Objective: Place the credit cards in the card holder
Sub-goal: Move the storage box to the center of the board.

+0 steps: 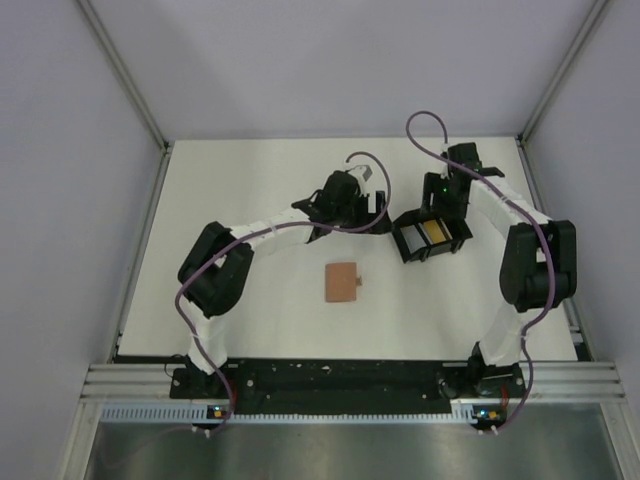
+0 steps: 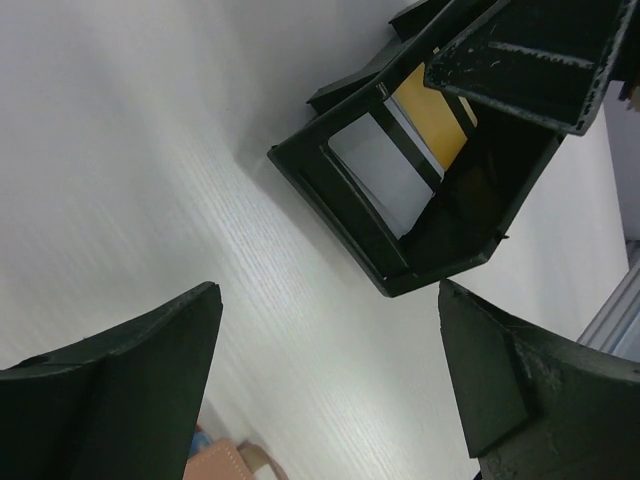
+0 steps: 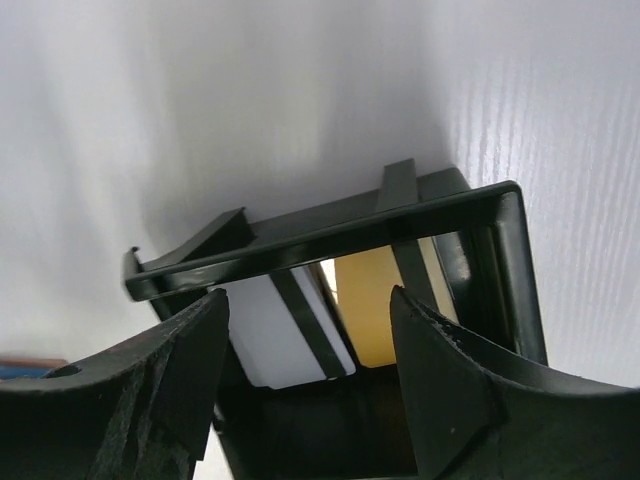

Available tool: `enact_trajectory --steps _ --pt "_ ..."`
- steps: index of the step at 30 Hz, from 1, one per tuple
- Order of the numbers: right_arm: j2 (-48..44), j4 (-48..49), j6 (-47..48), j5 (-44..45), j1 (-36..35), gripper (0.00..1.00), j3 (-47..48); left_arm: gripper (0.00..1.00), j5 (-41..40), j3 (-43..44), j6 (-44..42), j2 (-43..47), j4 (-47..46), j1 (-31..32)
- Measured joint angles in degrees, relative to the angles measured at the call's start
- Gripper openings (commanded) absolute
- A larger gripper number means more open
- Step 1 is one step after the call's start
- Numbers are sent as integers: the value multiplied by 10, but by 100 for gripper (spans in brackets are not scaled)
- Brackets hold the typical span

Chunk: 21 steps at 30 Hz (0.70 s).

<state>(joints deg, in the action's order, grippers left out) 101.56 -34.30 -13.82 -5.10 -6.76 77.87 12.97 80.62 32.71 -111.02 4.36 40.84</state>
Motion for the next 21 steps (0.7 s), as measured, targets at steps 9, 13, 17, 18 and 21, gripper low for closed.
enact_trajectory --steps 9,13,17,18,21 --pt "47 -28 14 14 9 69 0 88 49 10 64 -67 -50 1" --pt "57 -31 14 -7 9 70 -6 87 61 12 78 -87 -59 3" --pt "58 -32 23 -34 5 70 -10 83 70 12 81 -94 -63 7" --pt "58 -31 24 -42 3 69 -11 82 72 12 81 -95 -63 8" --pt "56 -29 33 -60 -6 67 -15 77 74 11 82 -95 -65 10"
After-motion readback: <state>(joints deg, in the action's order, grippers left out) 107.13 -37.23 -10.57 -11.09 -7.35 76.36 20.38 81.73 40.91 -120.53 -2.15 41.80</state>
